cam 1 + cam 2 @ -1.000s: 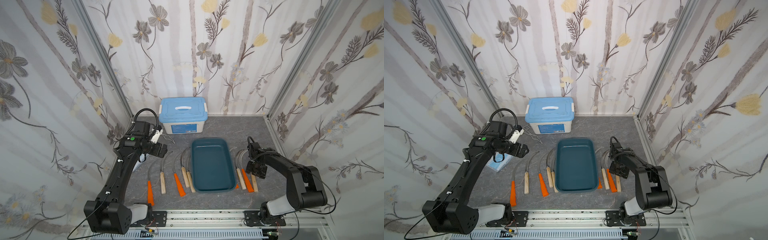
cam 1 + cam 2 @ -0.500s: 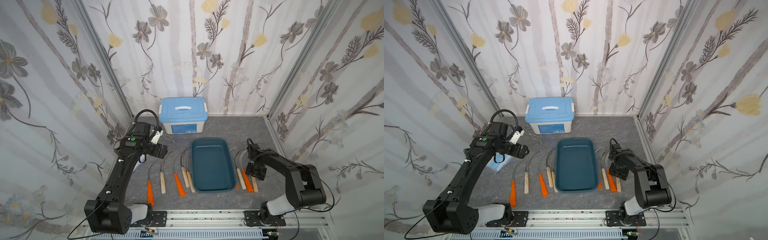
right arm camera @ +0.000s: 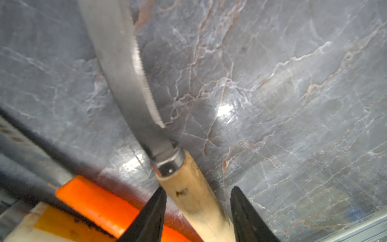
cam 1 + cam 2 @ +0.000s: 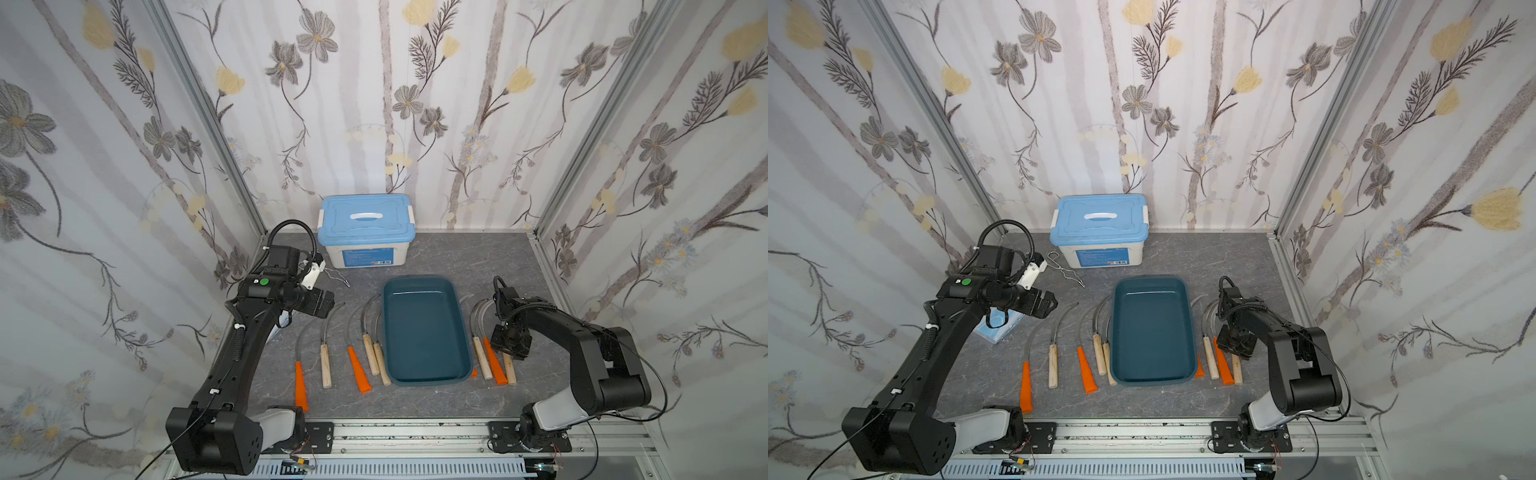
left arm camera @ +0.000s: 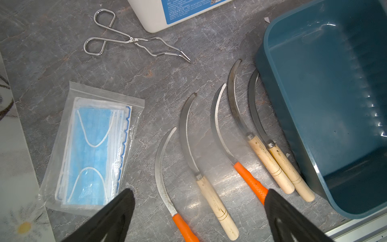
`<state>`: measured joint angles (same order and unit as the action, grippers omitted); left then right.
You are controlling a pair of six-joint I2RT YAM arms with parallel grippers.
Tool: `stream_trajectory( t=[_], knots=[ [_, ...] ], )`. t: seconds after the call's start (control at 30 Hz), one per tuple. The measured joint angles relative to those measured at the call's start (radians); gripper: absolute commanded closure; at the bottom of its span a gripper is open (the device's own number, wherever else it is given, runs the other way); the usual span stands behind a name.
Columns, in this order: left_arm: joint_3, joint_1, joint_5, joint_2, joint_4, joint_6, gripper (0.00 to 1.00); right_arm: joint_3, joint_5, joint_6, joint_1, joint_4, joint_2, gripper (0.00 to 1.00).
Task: Put small sickles into storage boxes
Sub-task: Pick up the sickle at the center of the board.
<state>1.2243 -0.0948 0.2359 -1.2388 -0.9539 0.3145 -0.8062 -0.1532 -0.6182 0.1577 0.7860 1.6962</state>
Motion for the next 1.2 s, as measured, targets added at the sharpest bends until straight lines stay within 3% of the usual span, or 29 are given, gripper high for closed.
stream_trajectory(
  t=[0.73, 1.2],
  knots=[
    [-0.011, 0.0, -0.001, 0.001, -0.001, 0.017, 0.0, 0.006, 0.002, -0.04, -0.001, -0.044, -0.005, 0.67],
    [0.019, 0.0, -0.015, -0.017, -0.003, 0.038, 0.0, -0.009, -0.013, -0.005, -0.001, -0.089, 0.008, 0.68]
  ],
)
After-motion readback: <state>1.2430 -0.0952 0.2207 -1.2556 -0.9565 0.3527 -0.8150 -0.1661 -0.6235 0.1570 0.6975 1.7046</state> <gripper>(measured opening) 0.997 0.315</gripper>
